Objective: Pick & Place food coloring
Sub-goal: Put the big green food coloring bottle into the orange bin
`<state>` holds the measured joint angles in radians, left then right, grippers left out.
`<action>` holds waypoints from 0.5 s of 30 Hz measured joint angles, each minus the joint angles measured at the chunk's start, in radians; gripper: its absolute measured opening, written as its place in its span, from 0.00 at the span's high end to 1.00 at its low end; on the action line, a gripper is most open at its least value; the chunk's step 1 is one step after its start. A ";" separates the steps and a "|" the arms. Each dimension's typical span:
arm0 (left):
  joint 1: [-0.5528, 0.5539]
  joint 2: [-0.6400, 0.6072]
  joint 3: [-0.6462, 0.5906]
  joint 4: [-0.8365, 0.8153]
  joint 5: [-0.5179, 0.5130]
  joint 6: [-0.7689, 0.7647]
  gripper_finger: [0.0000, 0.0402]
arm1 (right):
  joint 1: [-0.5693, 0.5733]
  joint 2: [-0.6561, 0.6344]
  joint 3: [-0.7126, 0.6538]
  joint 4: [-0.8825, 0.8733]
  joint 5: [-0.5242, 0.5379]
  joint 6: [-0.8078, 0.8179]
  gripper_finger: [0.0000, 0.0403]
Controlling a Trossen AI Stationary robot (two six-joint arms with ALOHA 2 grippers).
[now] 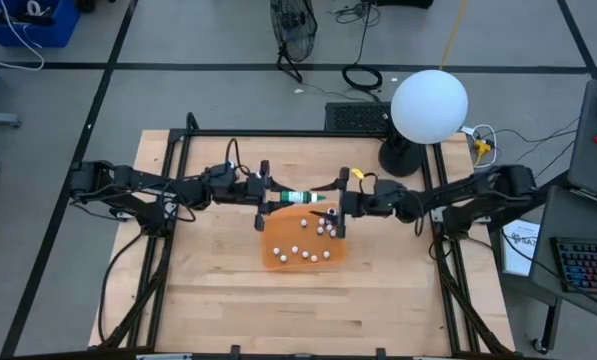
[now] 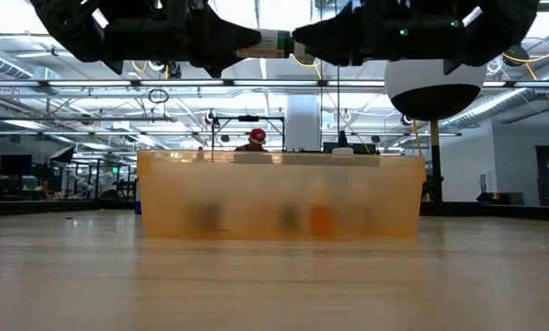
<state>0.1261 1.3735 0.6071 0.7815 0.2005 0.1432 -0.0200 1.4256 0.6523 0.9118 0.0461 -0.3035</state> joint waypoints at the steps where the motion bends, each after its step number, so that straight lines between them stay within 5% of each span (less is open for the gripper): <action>1: 0.000 0.000 0.000 0.000 0.000 0.000 0.67 | 0.000 0.015 0.012 0.002 -0.001 0.000 0.35; 8: -0.001 0.000 0.001 -0.011 0.001 -0.013 0.67 | 0.000 0.062 0.055 -0.003 -0.001 -0.009 0.33; 15: -0.001 0.000 0.001 -0.022 0.001 -0.016 0.67 | -0.003 0.062 0.055 -0.003 0.002 -0.029 0.45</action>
<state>0.1249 1.3735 0.6079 0.7597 0.2012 0.1276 -0.0235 1.4872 0.7071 0.9089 0.0485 -0.3322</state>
